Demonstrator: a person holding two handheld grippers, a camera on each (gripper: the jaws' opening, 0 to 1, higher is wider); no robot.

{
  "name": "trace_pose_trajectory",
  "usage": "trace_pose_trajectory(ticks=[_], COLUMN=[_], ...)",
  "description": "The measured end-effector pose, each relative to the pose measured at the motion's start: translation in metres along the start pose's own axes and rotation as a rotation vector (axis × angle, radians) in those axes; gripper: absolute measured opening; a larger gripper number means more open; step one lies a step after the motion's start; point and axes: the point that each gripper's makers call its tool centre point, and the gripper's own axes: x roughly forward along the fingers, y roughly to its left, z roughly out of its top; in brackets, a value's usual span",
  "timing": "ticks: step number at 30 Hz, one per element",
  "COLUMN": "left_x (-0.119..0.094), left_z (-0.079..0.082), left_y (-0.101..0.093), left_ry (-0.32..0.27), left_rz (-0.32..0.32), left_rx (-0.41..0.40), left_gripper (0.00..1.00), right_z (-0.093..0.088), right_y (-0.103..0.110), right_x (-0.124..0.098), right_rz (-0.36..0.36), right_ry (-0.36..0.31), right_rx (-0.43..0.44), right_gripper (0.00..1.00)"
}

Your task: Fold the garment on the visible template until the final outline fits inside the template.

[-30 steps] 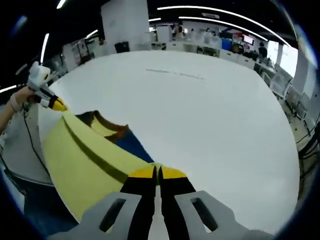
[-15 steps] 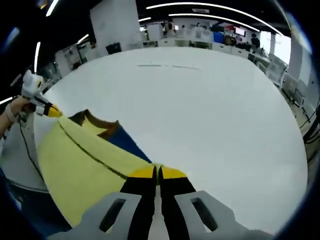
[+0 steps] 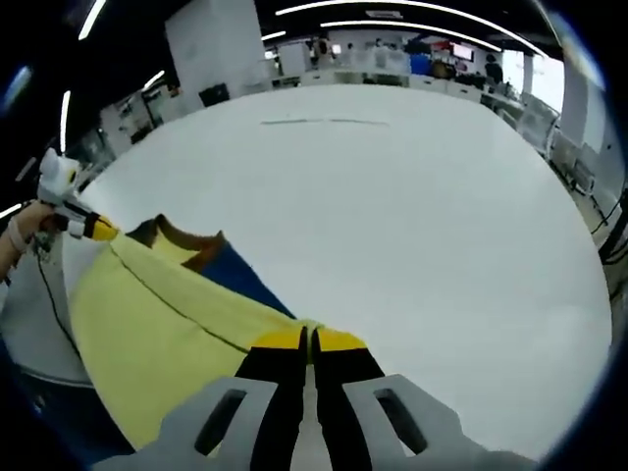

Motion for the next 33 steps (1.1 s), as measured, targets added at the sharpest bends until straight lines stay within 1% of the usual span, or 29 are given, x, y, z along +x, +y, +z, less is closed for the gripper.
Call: trace_pose_trajectory(ticks=[5, 6, 7, 9, 11, 12, 13, 15, 20, 21, 22, 25, 29, 31, 33], left_x=[0.0, 0.0, -0.001, -0.004, -0.008, -0.01, -0.013, -0.018, -0.029, -0.033, -0.035, -0.041, -0.046, -0.048, -0.05], left_z=[0.0, 0.0, 0.001, 0.001, 0.003, 0.003, 0.005, 0.007, 0.015, 0.02, 0.021, 0.023, 0.026, 0.026, 0.027], left_y=[0.0, -0.001, -0.001, -0.002, -0.003, -0.004, -0.003, -0.002, -0.003, -0.003, -0.004, -0.006, -0.003, -0.005, -0.006], left_ry=[-0.006, -0.006, -0.008, -0.007, -0.016, -0.022, -0.038, -0.052, -0.087, -0.109, -0.117, -0.123, -0.143, -0.142, -0.144], left_rz=[-0.004, -0.005, -0.006, -0.007, -0.004, -0.004, 0.001, 0.007, 0.001, 0.004, 0.004, 0.008, 0.033, 0.028, 0.037], left_rx=[-0.001, 0.003, 0.015, 0.017, 0.019, 0.024, 0.028, 0.036, 0.069, 0.081, 0.092, 0.135, 0.187, 0.204, 0.25], left_gripper=[0.0, 0.0, 0.0, 0.0, 0.02, 0.02, 0.03, 0.05, 0.07, 0.08, 0.09, 0.12, 0.19, 0.22, 0.27], right_z=[0.0, 0.0, 0.001, 0.002, 0.007, 0.008, 0.012, 0.016, 0.031, 0.035, 0.038, 0.044, 0.047, 0.048, 0.047], right_y=[0.001, 0.001, 0.0, 0.002, 0.001, 0.0, -0.002, -0.005, -0.003, -0.002, -0.001, 0.004, 0.012, 0.014, 0.017], right_x=[0.0, 0.0, 0.0, -0.001, -0.005, -0.006, -0.01, -0.015, -0.029, -0.032, -0.034, -0.04, -0.045, -0.047, -0.048], right_rz=[-0.009, -0.013, -0.021, -0.029, -0.04, -0.044, -0.06, -0.072, -0.086, -0.087, -0.09, -0.089, -0.083, -0.08, -0.079], right_ry=[0.0, 0.0, 0.004, 0.009, -0.015, -0.023, -0.044, -0.058, -0.112, -0.126, -0.133, -0.156, -0.173, -0.185, -0.185], right_rx=[-0.024, -0.034, -0.064, -0.072, -0.074, -0.07, -0.06, -0.069, -0.086, -0.097, -0.108, -0.133, -0.159, -0.172, -0.183], right_gripper=[0.03, 0.03, 0.03, 0.04, 0.07, 0.09, 0.12, 0.16, 0.19, 0.2, 0.21, 0.22, 0.31, 0.34, 0.38])
